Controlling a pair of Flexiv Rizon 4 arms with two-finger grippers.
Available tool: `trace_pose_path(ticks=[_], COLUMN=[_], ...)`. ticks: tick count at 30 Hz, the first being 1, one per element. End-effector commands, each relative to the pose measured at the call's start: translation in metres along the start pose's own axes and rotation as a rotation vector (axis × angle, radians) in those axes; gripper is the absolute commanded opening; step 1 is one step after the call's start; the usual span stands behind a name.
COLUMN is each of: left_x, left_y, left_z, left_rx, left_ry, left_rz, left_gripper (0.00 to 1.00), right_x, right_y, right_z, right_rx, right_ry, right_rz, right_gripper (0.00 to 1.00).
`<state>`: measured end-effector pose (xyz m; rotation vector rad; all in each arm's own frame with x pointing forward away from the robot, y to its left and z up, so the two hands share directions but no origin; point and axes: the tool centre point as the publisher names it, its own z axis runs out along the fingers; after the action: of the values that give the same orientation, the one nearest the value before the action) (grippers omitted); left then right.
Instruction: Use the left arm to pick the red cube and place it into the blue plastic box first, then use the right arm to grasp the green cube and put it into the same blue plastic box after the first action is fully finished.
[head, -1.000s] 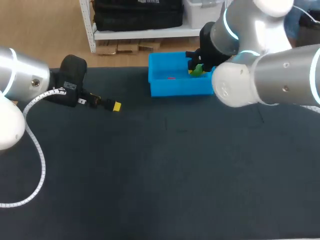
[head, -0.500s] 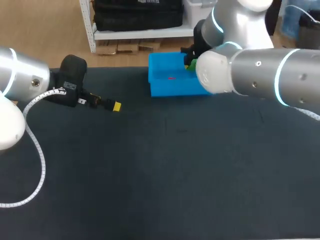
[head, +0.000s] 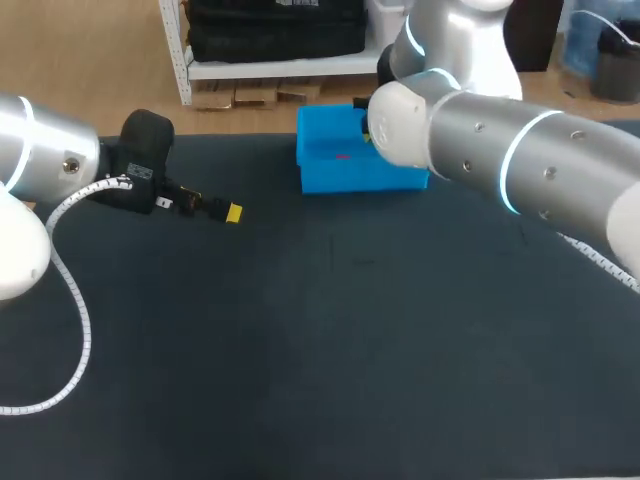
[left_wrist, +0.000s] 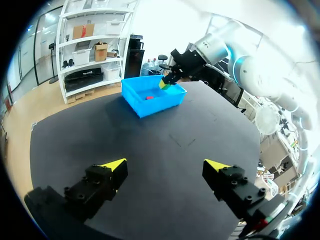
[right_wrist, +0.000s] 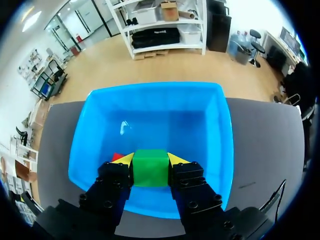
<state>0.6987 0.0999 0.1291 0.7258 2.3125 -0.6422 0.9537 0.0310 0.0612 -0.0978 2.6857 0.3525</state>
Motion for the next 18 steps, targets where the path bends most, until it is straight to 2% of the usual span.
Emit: trace_pose_path(ticks=[1, 2, 3, 4, 10, 18], left_x=[0.002, 0.002, 0.002, 0.002, 0.002, 0.002], left_y=[0.001, 0.001, 0.001, 0.001, 0.001, 0.001], left_z=[0.000, 0.000, 0.000, 0.000, 0.000, 0.000], left_rx=[0.006, 0.006, 0.006, 0.006, 0.006, 0.006], left_ry=[-0.008, -0.008, -0.008, -0.008, -0.008, -0.008], left_rz=[0.002, 0.002, 0.002, 0.002, 0.002, 0.002], left_gripper=[1.00, 1.00, 1.00, 1.00, 1.00, 1.00], right_x=[-0.006, -0.005, -0.005, -0.005, -0.001, 0.013], right_y=[0.000, -0.001, -0.001, -0.001, 0.002, 0.005], right_z=[0.004, 0.003, 0.002, 0.000, -0.019, -0.060], right_rx=[0.000, 0.001, 0.001, 0.000, -0.022, -0.044], right_ry=[0.043, 0.044, 0.045, 0.045, 0.039, 0.049], right_rz=[-0.001, 0.000, 0.001, 0.002, -0.002, -0.014], right_gripper=[0.00, 0.17, 0.63, 1.00, 1.00, 1.00])
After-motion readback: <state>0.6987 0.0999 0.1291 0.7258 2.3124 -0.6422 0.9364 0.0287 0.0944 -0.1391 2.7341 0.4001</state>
